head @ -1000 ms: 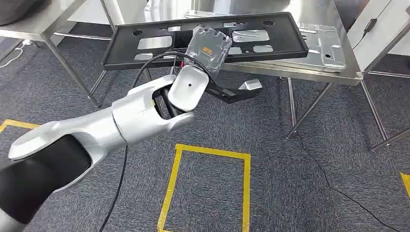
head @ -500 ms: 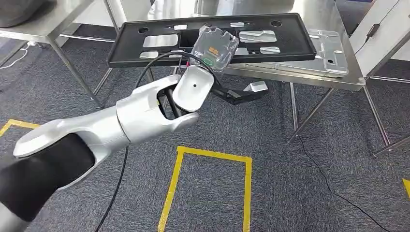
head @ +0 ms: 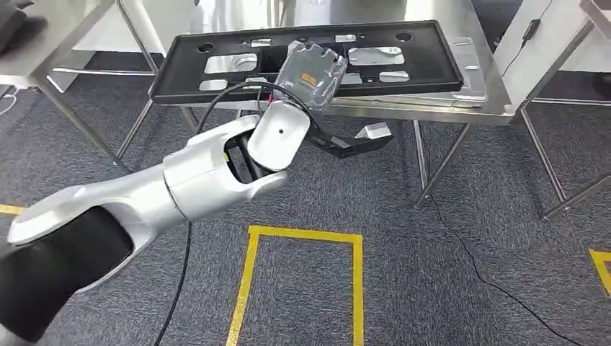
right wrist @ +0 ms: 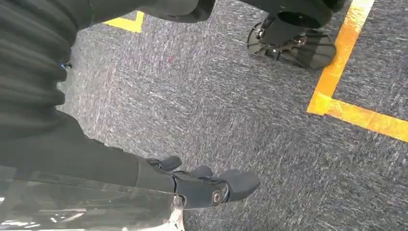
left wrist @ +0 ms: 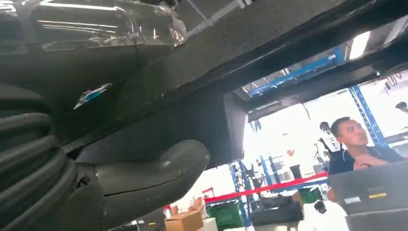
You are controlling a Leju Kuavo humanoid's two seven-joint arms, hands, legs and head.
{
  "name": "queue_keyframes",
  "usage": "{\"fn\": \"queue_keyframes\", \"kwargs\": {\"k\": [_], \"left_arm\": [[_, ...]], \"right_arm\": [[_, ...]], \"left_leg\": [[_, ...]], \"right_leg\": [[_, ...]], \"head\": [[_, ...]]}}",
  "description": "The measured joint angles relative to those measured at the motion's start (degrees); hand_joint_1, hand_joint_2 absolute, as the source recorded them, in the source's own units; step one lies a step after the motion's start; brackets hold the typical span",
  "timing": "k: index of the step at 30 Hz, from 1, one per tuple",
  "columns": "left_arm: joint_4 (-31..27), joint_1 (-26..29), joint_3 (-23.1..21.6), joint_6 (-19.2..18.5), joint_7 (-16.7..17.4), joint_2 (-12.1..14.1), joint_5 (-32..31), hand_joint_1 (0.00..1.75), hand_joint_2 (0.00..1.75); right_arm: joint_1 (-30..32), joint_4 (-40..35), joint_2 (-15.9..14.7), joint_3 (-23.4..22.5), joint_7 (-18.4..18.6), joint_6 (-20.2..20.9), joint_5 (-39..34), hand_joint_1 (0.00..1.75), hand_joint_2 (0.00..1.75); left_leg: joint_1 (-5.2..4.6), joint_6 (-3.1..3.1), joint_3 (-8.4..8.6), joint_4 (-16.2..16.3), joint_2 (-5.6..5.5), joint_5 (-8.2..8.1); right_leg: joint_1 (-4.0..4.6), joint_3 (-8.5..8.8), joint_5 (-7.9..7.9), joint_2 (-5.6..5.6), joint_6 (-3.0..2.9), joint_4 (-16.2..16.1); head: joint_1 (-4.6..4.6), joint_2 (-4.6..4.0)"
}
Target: Take the parts from the cabinet and place them on the table.
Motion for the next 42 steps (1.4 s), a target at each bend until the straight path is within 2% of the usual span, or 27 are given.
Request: {"fn": "queue_keyframes", "kwargs": {"k": [1,3,4,7,10,11,13,14,15,17,18,19,20,21,23,25,26,29,30,31,33,34,35,36,38,40,42], "left_arm": [[0.0,0.0,0.0,0.0,0.0,0.0,0.0,1.75,1.75],[0.0,0.0,0.1,0.0,0.0,0.2,0.0,1.75,1.75],[0.0,0.0,0.0,0.0,0.0,0.2,0.0,1.75,1.75],[-0.3,0.0,0.0,-0.1,0.0,0.1,0.0,1.75,1.75],[-0.5,-0.1,0.2,-0.1,0.0,0.2,-0.1,1.75,1.75],[-0.5,-0.1,0.2,-0.1,0.0,0.2,-0.1,1.75,1.75],[-0.5,0.0,0.0,-0.1,0.0,0.1,-0.1,1.75,1.75],[-0.5,0.1,0.0,-0.2,0.0,0.1,-0.1,1.75,1.75],[-0.5,0.1,0.0,-0.2,0.0,0.1,-0.1,1.75,1.75],[-0.5,0.0,0.0,-0.2,0.0,0.1,-0.1,1.75,1.75],[-0.5,0.0,0.0,-0.2,0.0,0.1,-0.1,1.75,1.75],[-0.6,0.0,0.0,-0.2,0.0,0.1,-0.1,1.75,1.75],[-0.6,-0.1,0.0,-0.2,0.0,0.1,-0.1,1.75,1.75],[-0.6,0.0,0.0,-0.2,0.0,0.2,-0.1,1.75,1.75],[-0.6,0.0,0.0,-0.2,0.0,0.2,-0.1,1.75,1.75],[-0.8,-0.1,0.1,-0.2,0.0,0.2,-0.1,1.75,1.75],[-0.8,-0.3,0.1,-0.2,0.0,0.2,-0.2,1.75,1.75],[-0.8,0.1,0.0,-0.2,0.0,0.4,-0.2,1.75,1.75],[-0.8,0.3,0.0,-0.3,0.0,0.4,-0.2,1.75,1.75],[-0.8,0.3,0.0,-0.3,-0.1,0.4,-0.2,1.75,1.75],[-0.8,0.3,0.0,-0.5,-0.2,0.6,-0.2,1.75,1.75],[-0.8,0.3,0.0,-0.5,-0.2,0.6,-0.2,1.75,1.75],[-0.8,0.3,0.0,-0.6,-0.2,0.8,-0.3,1.75,1.75],[-0.9,0.5,0.0,-0.6,-0.4,0.6,-0.3,1.75,1.75],[-0.8,0.8,0.0,-0.6,-0.5,0.7,-0.3,1.75,1.75],[-0.9,0.8,0.0,-0.8,-0.5,0.8,-0.3,1.75,1.75],[-1.1,0.9,0.0,-1.0,-0.5,0.9,-0.3,1.75,1.75]], "right_arm": [[0.0,0.0,0.0,0.0,0.0,0.0,0.0,0.0,1.75],[0.0,0.0,0.0,0.0,0.0,0.0,0.0,0.0,1.75],[0.0,0.0,0.2,0.0,0.0,0.0,0.0,0.0,1.75],[-0.2,0.0,0.2,0.0,0.0,0.0,0.0,0.0,1.75],[-0.2,0.0,0.3,0.0,0.0,0.0,0.0,0.0,1.75],[-0.3,0.0,0.3,0.0,0.0,0.0,0.0,0.0,1.75],[-0.3,0.0,0.3,0.0,0.0,0.0,0.0,0.0,1.75],[-0.2,0.0,0.3,0.0,0.0,0.0,0.0,0.0,1.75],[-0.2,0.0,0.3,0.0,0.0,0.0,-0.1,0.0,1.75],[-0.3,0.1,0.3,0.0,0.0,0.0,0.0,0.0,1.75],[-0.2,0.1,0.3,0.0,0.0,0.0,0.0,0.0,1.75],[-0.1,0.1,0.3,0.0,0.0,0.0,0.0,0.0,1.75],[0.0,0.2,-0.1,0.0,0.0,0.0,0.0,0.0,1.75],[-0.2,0.1,0.0,0.0,0.0,0.0,0.0,0.0,1.75],[-0.2,0.2,0.0,0.1,0.0,0.0,0.0,0.0,1.75],[-0.1,0.2,0.0,0.1,0.0,0.0,0.0,0.0,1.75],[-0.2,0.2,0.0,0.1,0.0,0.0,0.0,0.0,1.75],[-0.3,0.2,0.3,0.1,0.0,0.2,0.1,0.0,1.75],[-0.2,0.2,0.3,0.1,0.0,0.2,0.1,0.0,1.75],[-0.2,0.2,0.3,0.1,0.0,0.2,0.1,0.0,1.75],[-0.2,0.2,0.3,0.1,0.0,0.2,0.1,0.0,1.75],[-0.2,0.2,0.3,0.1,0.0,0.2,0.1,0.0,1.75],[-0.4,0.2,0.2,0.1,0.0,0.1,0.1,0.0,1.75],[-0.4,0.2,0.2,0.2,0.0,0.1,0.1,0.0,1.75],[-0.2,0.2,0.4,0.2,0.0,0.1,0.1,0.0,1.75],[-0.2,0.2,0.4,0.3,0.0,0.0,0.1,0.0,1.75],[-0.2,0.2,0.4,0.4,-0.1,-0.1,0.1,0.0,1.75]], "left_leg": [[0.0,0.23,0.44,-2.5,0.01,2.66],[-0.07,0.93,4.14,-12.7,-0.02,10.04],[-0.2,1.19,5.07,-14.5,-0.2,10.25],[-0.81,1.76,5.52,-15.9,-0.25,9.15],[-0.4,2.8,6.42,-16.4,-0.14,8.85],[-0.44,3.16,6.69,-16.4,-0.05,8.61],[-0.78,3.66,7.03,-16.4,0.05,8.23],[-1.0,3.88,7.22,-16.4,0.07,8.04],[-1.25,3.95,7.5,-16.4,0.07,7.79],[-1.84,4.13,8.47,-16.4,0.06,7.19],[-2.07,4.2,9.04,-16.5,0.07,6.82],[-1.98,4.23,9.35,-16.6,0.12,6.5],[-2.42,3.99,9.32,-16.6,0.12,6.32],[-2.16,3.74,9.19,-16.5,0.18,6.2],[-2.1,3.41,9.26,-16.9,0.46,6.21],[-2.35,2.83,9.41,-16.3,0.31,5.43],[-2.1,2.44,8.08,-13.8,0.05,3.92],[-1.01,1.16,0.79,-1.6,-0.19,-0.24],[-0.66,0.86,-0.47,-0.4,-0.14,0.36],[-0.32,0.44,-0.46,-1.7,-0.09,2.32],[0.39,-0.51,2.78,-10.2,0.35,8.72],[0.74,-1.11,4.24,-14.1,0.88,10.2],[0.06,-1.25,4.82,-14.1,1.0,8.77],[0.12,0.19,4.69,-14.0,0.96,8.52],[-0.02,1.12,4.71,-14.0,0.81,8.08],[0.11,1.95,5.23,-14.2,0.64,7.94],[-0.04,2.63,5.8,-14.2,0.66,7.49]], "right_leg": [[0.04,0.47,-0.36,0.19,0.08,0.0],[0.1,1.84,-1.34,0.46,0.55,0.1],[0.04,1.79,-1.73,0.45,0.87,0.0],[0.07,1.72,-1.91,0.59,1.68,0.0],[-0.05,1.57,-3.29,0.12,2.69,1.3],[-0.05,-0.11,-4.91,-0.07,2.87,4.7],[-0.05,-5.52,-8.52,-0.17,3.08,14.4],[-0.05,-7.95,-9.1,-0.19,2.99,17.9],[0.07,-8.93,-8.06,-0.21,2.74,18.5],[0.61,-6.74,-2.51,-0.18,1.67,12.0],[1.05,-4.74,0.69,-0.17,0.75,7.0],[1.8,-3.13,2.69,-0.16,-0.58,2.4],[1.87,-2.16,1.84,-0.51,-1.21,2.0],[2.12,-1.75,1.53,-0.51,-1.32,0.8],[2.18,-1.74,1.32,-0.41,-1.31,0.4],[1.42,-0.21,1.81,-0.65,-1.08,-1.6],[1.27,0.22,1.83,-0.65,-1.16,-2.1],[0.8,0.77,1.19,-0.67,-0.97,-2.0],[0.55,0.95,0.89,-0.66,-0.71,-1.8],[0.23,1.15,0.49,-0.6,-0.33,-1.5],[-0.62,1.66,-0.84,-0.44,0.73,-0.3],[-0.83,1.74,-1.67,-0.47,1.39,0.4],[-0.6,1.41,-2.18,-0.39,2.07,1.1],[-0.5,1.32,-2.25,-0.31,2.27,1.3],[-0.69,1.93,-2.3,-0.42,2.52,0.6],[-0.84,2.02,-3.11,-0.54,2.96,0.9],[-0.67,-1.24,-6.16,-0.57,2.92,7.7]], "head": [[-0.29,0.0],[-1.14,0.0],[-1.07,0.0],[-0.75,0.0],[-0.5,0.0],[0.16,0.0],[1.25,0.0],[1.68,0.0],[1.9,0.0],[2.25,0.0],[2.47,0.0],[2.62,0.0],[2.14,0.0],[2.25,0.0],[2.38,0.0],[2.36,0.0],[1.73,0.0],[1.09,0.0],[0.9,0.0],[0.83,0.0],[0.35,0.0],[-0.05,0.0],[-0.83,0.0],[-0.76,0.0],[0.33,0.0],[0.59,0.0],[1.75,0.0]]}}
